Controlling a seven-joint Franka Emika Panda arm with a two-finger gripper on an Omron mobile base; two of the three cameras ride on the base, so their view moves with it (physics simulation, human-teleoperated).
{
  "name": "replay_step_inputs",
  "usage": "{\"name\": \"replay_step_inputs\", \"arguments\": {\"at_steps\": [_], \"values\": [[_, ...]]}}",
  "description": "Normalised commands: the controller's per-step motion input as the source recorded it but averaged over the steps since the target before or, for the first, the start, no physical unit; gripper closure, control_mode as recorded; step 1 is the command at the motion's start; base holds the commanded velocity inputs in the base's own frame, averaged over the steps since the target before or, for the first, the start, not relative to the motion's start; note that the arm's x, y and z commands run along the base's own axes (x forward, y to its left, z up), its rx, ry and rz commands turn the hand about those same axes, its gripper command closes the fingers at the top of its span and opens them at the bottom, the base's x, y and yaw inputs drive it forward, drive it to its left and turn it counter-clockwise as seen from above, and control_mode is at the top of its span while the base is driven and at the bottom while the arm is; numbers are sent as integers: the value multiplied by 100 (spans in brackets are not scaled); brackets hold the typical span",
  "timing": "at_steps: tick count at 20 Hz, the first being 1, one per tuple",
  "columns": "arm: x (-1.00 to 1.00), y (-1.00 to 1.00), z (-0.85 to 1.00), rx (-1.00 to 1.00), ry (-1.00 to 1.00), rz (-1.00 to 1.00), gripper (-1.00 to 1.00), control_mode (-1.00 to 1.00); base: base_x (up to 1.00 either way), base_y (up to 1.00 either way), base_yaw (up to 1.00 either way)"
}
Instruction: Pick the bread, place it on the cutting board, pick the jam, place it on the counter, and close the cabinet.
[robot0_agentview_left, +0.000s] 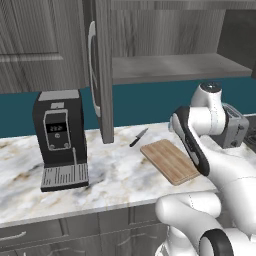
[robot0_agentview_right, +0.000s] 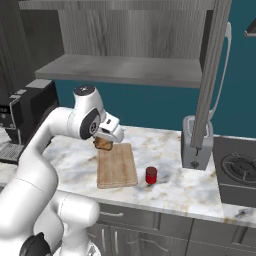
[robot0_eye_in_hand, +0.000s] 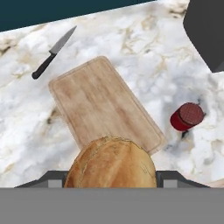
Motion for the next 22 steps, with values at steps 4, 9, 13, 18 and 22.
{"name": "replay_step_inputs", "arguments": {"at_steps": [4,9,13,18,22], "values": [[24,1,-40,0,0,0,100,-100,0,0,0],[19,0,-41,0,0,0,100,-100,0,0,0],[19,0,-44,0,0,0,100,-100,0,0,0],[18,0,-38,0,0,0,100,-100,0,0,0],[20,0,-36,0,0,0,100,-100,0,0,0]]}}
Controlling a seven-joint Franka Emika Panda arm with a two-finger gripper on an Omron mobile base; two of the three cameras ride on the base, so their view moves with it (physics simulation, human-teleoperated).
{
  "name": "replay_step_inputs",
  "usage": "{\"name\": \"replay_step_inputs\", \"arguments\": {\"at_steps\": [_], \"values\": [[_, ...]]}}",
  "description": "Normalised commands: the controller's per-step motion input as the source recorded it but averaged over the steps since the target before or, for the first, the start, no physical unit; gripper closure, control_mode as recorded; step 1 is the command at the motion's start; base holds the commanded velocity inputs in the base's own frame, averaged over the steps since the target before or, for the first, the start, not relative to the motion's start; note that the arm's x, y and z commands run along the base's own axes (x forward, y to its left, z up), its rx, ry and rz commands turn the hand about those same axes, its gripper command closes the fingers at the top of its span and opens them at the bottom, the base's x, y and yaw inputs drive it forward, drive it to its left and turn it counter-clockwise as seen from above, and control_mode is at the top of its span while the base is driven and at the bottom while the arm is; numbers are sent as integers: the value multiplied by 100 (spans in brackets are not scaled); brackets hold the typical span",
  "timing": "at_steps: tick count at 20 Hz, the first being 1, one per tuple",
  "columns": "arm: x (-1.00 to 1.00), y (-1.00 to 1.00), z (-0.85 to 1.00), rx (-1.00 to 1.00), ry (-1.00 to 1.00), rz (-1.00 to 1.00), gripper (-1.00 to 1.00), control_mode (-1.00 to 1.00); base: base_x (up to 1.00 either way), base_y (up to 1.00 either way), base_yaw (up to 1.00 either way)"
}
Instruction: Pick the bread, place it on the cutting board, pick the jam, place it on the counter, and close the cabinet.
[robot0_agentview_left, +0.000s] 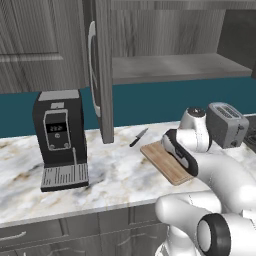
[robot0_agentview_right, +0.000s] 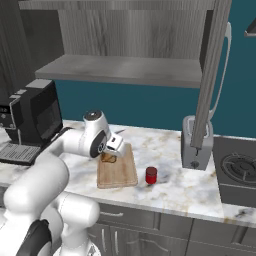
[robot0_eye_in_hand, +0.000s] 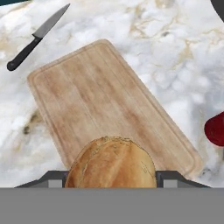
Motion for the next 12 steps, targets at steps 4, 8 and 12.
{"name": "replay_step_inputs", "arguments": {"at_steps": [4,8,12], "values": [[15,0,-37,0,0,0,100,-100,0,0,0],[17,0,-37,0,0,0,100,-100,0,0,0],[16,0,-34,0,0,0,100,-100,0,0,0]]}}
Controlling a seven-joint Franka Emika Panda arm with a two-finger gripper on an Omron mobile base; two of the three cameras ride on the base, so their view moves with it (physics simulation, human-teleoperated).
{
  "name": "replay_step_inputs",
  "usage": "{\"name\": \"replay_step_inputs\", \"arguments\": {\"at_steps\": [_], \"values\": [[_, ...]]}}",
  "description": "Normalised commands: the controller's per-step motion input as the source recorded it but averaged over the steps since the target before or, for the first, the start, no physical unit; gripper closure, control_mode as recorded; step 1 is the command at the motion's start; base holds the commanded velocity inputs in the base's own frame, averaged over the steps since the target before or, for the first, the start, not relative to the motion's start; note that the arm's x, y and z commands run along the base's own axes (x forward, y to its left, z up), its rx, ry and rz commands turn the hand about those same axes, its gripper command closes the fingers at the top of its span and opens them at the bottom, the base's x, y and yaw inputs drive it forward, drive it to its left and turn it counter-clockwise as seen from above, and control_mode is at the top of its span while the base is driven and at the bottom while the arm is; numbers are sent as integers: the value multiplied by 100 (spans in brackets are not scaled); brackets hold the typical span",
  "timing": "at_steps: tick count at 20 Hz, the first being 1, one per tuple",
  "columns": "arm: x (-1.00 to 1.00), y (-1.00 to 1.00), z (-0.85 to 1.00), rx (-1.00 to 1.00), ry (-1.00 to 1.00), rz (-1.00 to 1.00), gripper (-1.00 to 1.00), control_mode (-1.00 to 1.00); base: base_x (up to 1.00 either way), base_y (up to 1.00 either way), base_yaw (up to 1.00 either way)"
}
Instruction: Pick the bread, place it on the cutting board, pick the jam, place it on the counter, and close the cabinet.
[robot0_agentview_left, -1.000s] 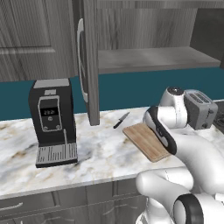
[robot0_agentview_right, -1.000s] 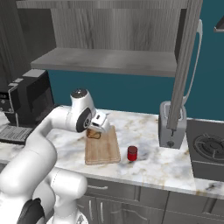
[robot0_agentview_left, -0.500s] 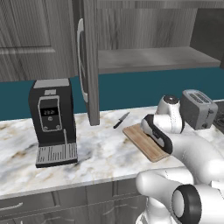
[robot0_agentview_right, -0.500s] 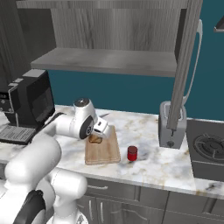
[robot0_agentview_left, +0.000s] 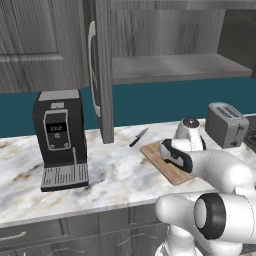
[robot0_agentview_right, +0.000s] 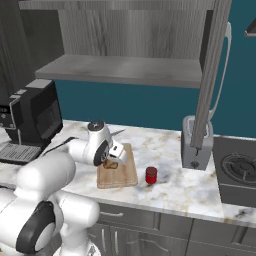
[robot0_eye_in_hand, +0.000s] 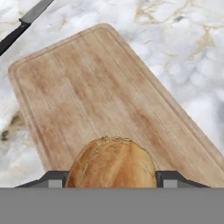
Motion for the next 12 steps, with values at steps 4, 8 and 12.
{"name": "replay_step_inputs", "arguments": {"at_steps": [4,8,12], "values": [[17,0,-28,0,0,0,100,-100,0,0,0],[14,0,-22,0,0,0,100,-100,0,0,0],[10,0,-18,0,0,0,100,-100,0,0,0]]}}
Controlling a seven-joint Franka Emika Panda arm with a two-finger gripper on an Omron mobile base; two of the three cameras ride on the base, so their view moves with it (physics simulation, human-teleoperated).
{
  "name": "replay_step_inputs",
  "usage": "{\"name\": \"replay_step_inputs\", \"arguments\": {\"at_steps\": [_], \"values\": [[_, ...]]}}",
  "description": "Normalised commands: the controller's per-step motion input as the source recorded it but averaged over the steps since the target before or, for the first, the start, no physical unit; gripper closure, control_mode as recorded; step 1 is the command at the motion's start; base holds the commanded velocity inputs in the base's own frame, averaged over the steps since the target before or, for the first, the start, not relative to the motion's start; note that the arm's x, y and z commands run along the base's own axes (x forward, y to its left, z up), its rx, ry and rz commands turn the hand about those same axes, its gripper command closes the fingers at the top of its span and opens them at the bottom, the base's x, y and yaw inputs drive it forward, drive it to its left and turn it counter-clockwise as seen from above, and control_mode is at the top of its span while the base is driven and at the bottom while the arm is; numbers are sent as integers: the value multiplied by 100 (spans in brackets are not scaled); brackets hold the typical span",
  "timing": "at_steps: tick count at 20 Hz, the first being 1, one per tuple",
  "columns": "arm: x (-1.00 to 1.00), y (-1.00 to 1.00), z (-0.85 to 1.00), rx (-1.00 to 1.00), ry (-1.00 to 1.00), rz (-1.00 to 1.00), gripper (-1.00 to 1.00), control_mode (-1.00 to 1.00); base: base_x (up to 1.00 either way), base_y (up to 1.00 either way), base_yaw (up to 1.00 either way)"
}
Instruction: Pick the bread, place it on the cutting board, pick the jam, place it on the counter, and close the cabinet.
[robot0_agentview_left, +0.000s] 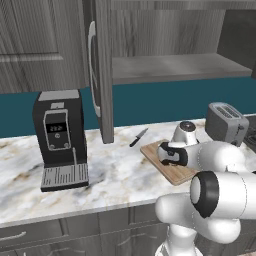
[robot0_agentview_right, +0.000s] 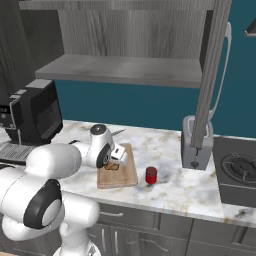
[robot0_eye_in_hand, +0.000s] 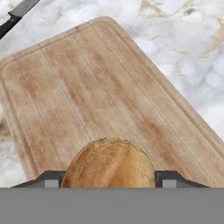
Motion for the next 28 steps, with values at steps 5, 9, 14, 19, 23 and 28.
{"name": "replay_step_inputs", "arguments": {"at_steps": [5,9,14,19,23,28], "values": [[3,0,-11,0,0,0,100,-100,0,0,0],[0,0,0,0,0,0,100,-100,0,0,0],[0,0,0,0,0,0,-100,-100,0,0,0],[0,0,0,0,0,0,-100,-100,0,0,0],[0,0,0,0,0,0,-100,-100,0,0,0],[0,-5,0,0,0,0,-100,-100,0,0,0]]}}
